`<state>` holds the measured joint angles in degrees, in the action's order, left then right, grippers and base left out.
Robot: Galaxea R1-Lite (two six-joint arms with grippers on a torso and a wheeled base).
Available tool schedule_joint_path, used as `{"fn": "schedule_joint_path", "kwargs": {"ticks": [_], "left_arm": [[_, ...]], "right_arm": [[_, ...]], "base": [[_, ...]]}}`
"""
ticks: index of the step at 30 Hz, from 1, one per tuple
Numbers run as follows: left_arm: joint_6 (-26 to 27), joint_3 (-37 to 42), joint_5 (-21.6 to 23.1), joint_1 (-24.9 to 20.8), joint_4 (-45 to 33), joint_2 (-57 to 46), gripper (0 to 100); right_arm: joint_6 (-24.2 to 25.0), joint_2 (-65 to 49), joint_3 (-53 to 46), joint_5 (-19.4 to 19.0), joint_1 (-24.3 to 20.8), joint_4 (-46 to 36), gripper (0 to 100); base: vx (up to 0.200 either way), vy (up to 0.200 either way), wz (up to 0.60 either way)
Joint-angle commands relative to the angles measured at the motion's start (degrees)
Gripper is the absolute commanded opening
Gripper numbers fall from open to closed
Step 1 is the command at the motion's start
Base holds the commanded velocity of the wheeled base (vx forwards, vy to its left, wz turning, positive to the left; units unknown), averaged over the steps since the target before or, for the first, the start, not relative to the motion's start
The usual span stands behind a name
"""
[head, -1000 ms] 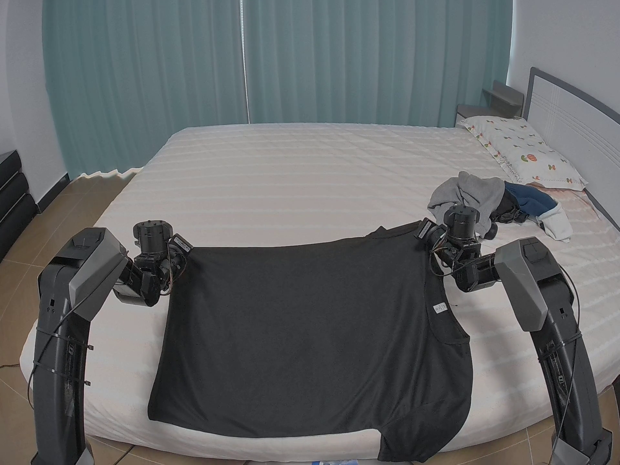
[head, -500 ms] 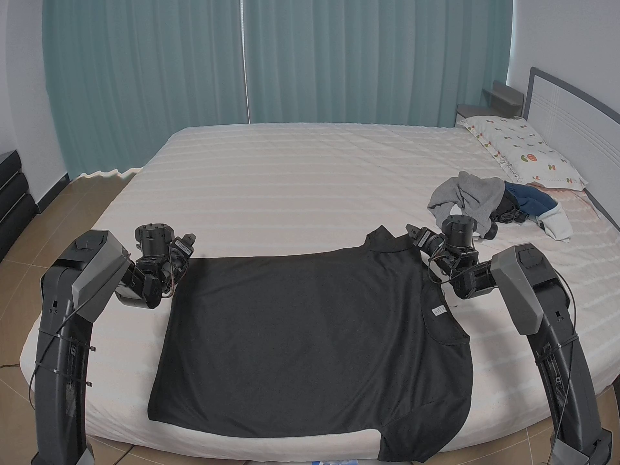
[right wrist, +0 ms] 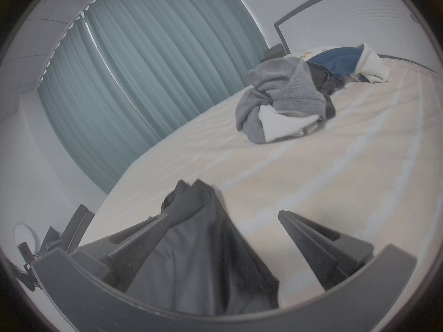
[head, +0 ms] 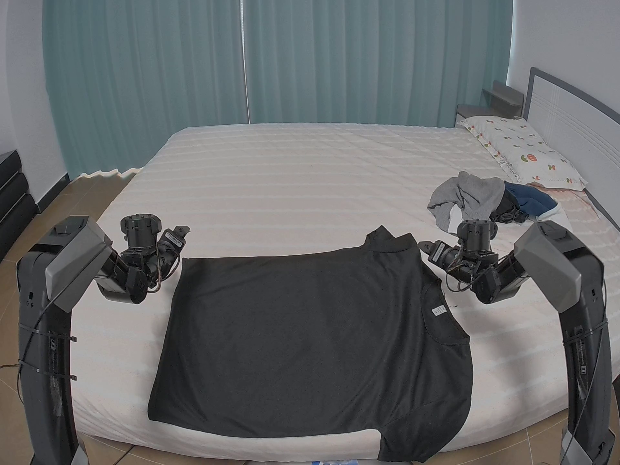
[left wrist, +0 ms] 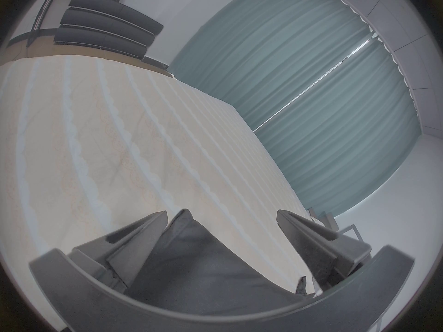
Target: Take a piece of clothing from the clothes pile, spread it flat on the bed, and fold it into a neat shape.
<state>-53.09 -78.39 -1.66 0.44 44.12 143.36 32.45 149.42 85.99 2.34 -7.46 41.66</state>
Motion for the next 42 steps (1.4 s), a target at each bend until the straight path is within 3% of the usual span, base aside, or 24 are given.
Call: {"fn": "schedule_joint_path", "kwargs": {"ticks": [1, 3, 9, 14, 23, 27, 32, 38, 42], "left_arm": [[-1.1, 7.8, 3.2, -0.5, -2.2, -11.6, 100], [-1.1, 13.5, 4.3, -0.3, -5.0, -16.6, 100], [-1.1, 29.4, 9.6, 0.0, -4.7, -24.4, 100], [-1.1, 39.7, 11.7, -0.1, -4.5, -28.8, 100], [-0.9, 55.5, 16.4, -0.3, 2.5, -33.8, 100], [-0.9, 58.0, 16.7, -0.4, 4.6, -33.5, 100], [-0.7, 58.3, 16.7, -0.2, 4.6, -32.3, 100], [0.4, 58.4, 16.4, 0.1, 7.0, -28.5, 100], [0.5, 59.1, 16.2, 0.4, 9.9, -26.7, 100]], "right_arm": [[1.7, -21.0, -26.1, -3.6, 0.1, 3.3, 100], [6.9, -26.9, -35.2, -4.4, 0.3, 6.5, 100], [8.1, -32.9, -49.3, -7.4, 1.7, 11.8, 100], [8.7, -35.0, -57.7, -8.2, 1.6, 12.0, 100], [11.0, -35.4, -64.3, -10.3, 0.9, 13.1, 100], [10.8, -33.1, -66.7, -13.2, 0.1, 14.9, 100], [10.3, -27.8, -68.1, -13.3, 0.0, 19.3, 100], [9.9, -18.8, -67.9, -13.0, -0.4, 30.2, 100], [10.1, -16.0, -67.1, -13.1, -1.1, 32.7, 100]], "base": [[0.0, 0.0, 0.0], [0.0, 0.0, 0.0], [0.0, 0.0, 0.0], [0.0, 0.0, 0.0], [-0.2, 0.0, 0.0], [-0.2, 0.0, 0.0], [-0.2, 0.0, 0.0], [0.0, 0.0, 0.0], [0.0, 0.0, 0.0]]}}
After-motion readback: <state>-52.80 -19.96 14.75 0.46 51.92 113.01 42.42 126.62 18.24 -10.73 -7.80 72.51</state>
